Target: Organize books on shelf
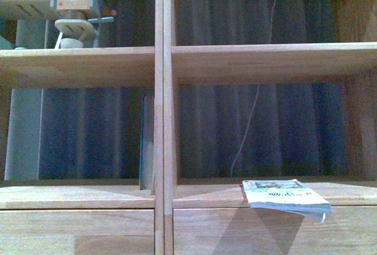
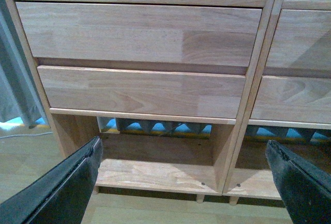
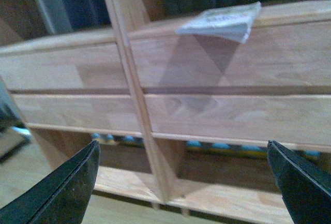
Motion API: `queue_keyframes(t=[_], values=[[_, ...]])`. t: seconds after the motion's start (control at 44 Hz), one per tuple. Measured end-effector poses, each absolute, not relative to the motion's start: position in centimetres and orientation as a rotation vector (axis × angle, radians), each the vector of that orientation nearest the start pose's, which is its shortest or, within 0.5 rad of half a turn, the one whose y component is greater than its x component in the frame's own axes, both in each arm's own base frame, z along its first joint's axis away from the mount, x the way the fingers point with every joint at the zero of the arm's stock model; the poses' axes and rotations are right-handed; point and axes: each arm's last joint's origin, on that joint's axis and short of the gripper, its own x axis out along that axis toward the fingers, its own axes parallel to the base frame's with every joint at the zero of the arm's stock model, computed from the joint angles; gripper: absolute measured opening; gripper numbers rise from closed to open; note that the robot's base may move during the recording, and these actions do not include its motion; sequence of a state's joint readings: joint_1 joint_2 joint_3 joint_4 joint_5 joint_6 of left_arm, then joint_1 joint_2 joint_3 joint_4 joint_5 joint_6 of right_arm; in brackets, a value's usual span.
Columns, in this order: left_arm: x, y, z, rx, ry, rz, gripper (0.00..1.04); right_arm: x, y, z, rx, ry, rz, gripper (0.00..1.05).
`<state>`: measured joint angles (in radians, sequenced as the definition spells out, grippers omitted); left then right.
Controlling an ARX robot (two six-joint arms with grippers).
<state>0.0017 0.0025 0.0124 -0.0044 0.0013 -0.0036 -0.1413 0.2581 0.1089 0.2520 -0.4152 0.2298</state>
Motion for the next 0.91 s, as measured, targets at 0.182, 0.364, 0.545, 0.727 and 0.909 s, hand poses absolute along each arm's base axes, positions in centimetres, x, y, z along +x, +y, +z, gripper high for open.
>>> queue_keyframes(t=[0.182, 0.364, 0.545, 0.727, 0.909], values=[[9.7, 0.0, 16.7, -0.004, -0.006, 0.002, 0.97, 17.2, -0.5, 27.3, 0.424, -0.083, 0.322, 0.98], [9.7, 0.0, 16.7, -0.004, -0.006, 0.002, 0.97, 25.3, 0.1, 27.9, 0.654, 0.066, 0.322, 0.98], [9.7, 0.0, 16.7, -0.004, -0.006, 0.002, 0.97, 31.5, 0.8, 26.5, 0.842, 0.149, 0.259, 0.98], [9.7, 0.0, 16.7, -0.004, -0.006, 0.002, 0.97, 35.5, 2.3, 25.0, 0.992, 0.229, 0.229, 0.98], [9.7, 0.0, 16.7, -0.004, -0.006, 0.002, 0.97, 38.6, 4.3, 25.0, 1.083, 0.239, 0.214, 0.98]])
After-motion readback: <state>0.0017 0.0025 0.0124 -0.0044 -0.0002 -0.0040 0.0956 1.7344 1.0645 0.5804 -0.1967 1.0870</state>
